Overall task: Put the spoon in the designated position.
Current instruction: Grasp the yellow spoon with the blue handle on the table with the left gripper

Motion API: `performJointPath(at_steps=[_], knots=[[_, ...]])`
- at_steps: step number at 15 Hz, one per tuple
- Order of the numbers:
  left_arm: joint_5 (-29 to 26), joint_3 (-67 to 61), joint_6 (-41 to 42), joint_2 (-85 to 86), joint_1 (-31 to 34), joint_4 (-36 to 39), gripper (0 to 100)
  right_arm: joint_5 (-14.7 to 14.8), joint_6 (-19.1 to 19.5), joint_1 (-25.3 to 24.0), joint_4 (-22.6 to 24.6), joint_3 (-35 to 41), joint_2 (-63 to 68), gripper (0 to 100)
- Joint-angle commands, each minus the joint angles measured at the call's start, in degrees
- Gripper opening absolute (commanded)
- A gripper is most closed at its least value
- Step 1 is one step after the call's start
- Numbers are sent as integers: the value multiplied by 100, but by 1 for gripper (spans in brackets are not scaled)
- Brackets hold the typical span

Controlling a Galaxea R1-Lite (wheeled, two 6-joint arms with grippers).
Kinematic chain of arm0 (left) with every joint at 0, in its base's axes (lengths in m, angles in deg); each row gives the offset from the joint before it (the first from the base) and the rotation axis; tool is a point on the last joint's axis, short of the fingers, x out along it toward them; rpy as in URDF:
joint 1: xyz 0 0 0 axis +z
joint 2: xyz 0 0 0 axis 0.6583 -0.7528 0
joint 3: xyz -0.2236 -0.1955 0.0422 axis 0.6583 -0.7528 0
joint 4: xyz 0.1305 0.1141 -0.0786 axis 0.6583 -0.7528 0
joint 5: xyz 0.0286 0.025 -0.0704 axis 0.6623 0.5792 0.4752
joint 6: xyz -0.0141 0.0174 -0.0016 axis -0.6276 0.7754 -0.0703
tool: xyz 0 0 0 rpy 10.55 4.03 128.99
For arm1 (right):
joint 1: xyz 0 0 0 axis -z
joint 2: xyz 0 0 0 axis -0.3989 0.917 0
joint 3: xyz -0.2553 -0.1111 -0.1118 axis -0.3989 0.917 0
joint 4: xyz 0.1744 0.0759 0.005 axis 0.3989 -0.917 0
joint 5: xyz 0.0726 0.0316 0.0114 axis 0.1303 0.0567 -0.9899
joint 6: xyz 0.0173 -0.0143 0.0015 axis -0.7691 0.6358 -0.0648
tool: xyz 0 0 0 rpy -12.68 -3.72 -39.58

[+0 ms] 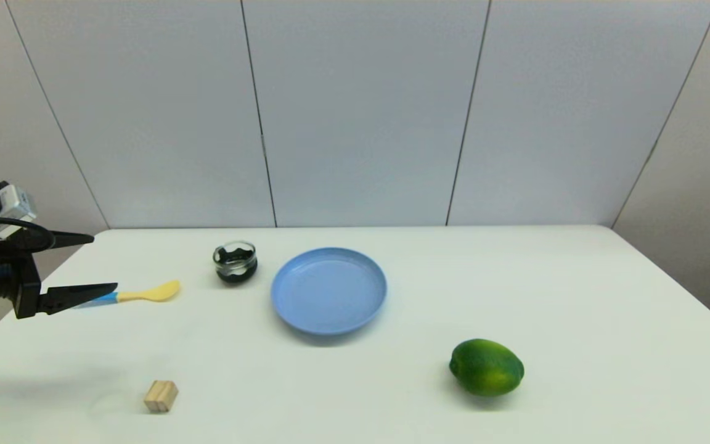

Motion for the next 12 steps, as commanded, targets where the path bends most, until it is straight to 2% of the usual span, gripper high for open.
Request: performJointPath(at_steps=[1,8,12], knots=[[-28,85,54,-26,321,-4,100,0,0,0,-1,0,7,100],[-11,129,475,-307,497,-22,100,0,0,0,-1,0,7,100],[112,120,1012,-747,506,-171,100,0,0,0,-1,0,7,100]])
